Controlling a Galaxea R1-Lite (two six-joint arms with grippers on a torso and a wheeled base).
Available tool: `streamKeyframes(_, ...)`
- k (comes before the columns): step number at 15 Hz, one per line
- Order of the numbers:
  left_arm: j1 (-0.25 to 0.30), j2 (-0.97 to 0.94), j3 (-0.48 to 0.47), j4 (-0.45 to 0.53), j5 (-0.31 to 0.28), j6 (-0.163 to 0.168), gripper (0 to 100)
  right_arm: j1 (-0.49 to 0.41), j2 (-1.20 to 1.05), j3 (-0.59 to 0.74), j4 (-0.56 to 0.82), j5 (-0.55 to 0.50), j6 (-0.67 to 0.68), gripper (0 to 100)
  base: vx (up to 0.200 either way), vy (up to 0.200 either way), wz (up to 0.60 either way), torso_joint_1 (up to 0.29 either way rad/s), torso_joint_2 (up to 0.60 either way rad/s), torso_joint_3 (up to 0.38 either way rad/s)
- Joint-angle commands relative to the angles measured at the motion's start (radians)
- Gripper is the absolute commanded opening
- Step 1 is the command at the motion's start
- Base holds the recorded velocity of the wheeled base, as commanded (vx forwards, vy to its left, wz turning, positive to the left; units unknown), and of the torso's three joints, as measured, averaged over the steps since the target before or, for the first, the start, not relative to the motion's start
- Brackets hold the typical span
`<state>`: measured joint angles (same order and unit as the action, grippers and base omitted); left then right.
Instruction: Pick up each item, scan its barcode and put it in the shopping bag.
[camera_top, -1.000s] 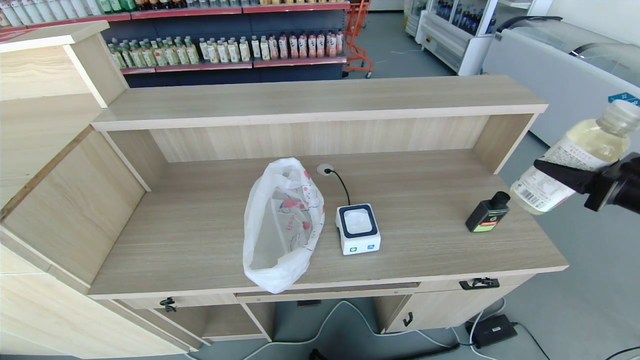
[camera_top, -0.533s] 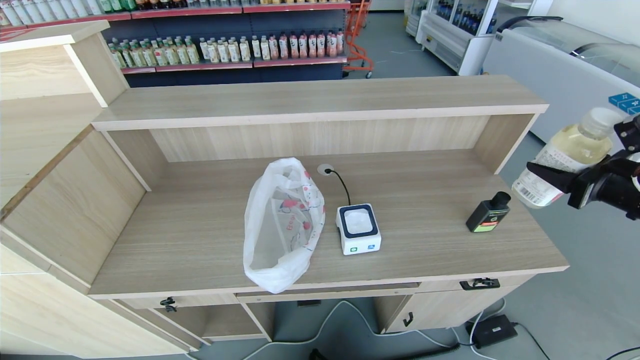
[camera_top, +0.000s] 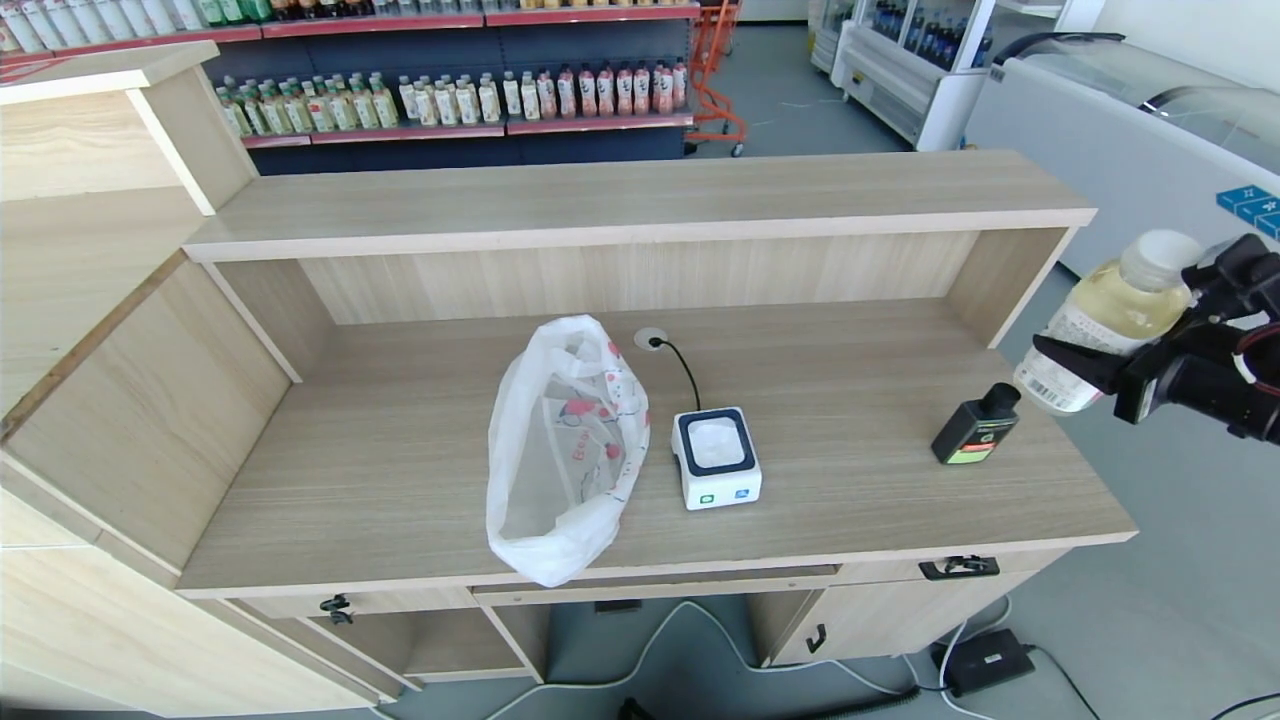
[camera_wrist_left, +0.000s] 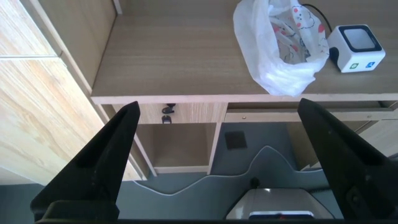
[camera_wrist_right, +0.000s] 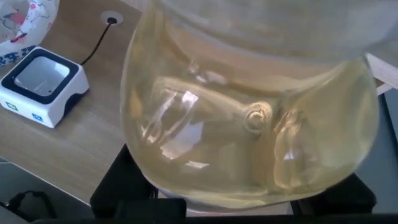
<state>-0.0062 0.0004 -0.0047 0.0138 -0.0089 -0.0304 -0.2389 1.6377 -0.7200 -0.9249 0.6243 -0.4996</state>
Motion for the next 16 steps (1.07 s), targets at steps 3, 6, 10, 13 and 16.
streamKeyframes(3,0.000,0.000,0.000,-0.002,0.001,0.000,100,0.053,0.018,-0.001,-0.003,-0.029,-0.017,0,0.000,0.000,0.00,0.000,0.00,0.000)
streamKeyframes(6,0.000,0.000,0.000,-0.002,0.000,0.003,100,0.082,0.016,-0.001,-0.003,-0.044,-0.017,0,0.000,0.000,0.00,0.000,0.00,0.000)
streamKeyframes(10,0.000,0.000,0.000,-0.002,0.001,0.003,100,0.128,0.013,-0.001,-0.003,-0.063,-0.019,0,0.000,0.200,0.00,0.002,0.00,0.004)
streamKeyframes(13,0.000,0.000,0.000,-0.002,0.001,0.001,100,0.171,0.027,0.001,-0.026,-0.063,-0.086,0,0.000,0.200,0.00,0.004,0.00,0.001)
streamKeyframes(16,0.000,0.000,0.000,0.000,0.000,0.001,100,0.202,0.080,-0.006,-0.051,-0.058,-0.197,0,0.000,0.200,0.00,-0.002,0.01,0.002)
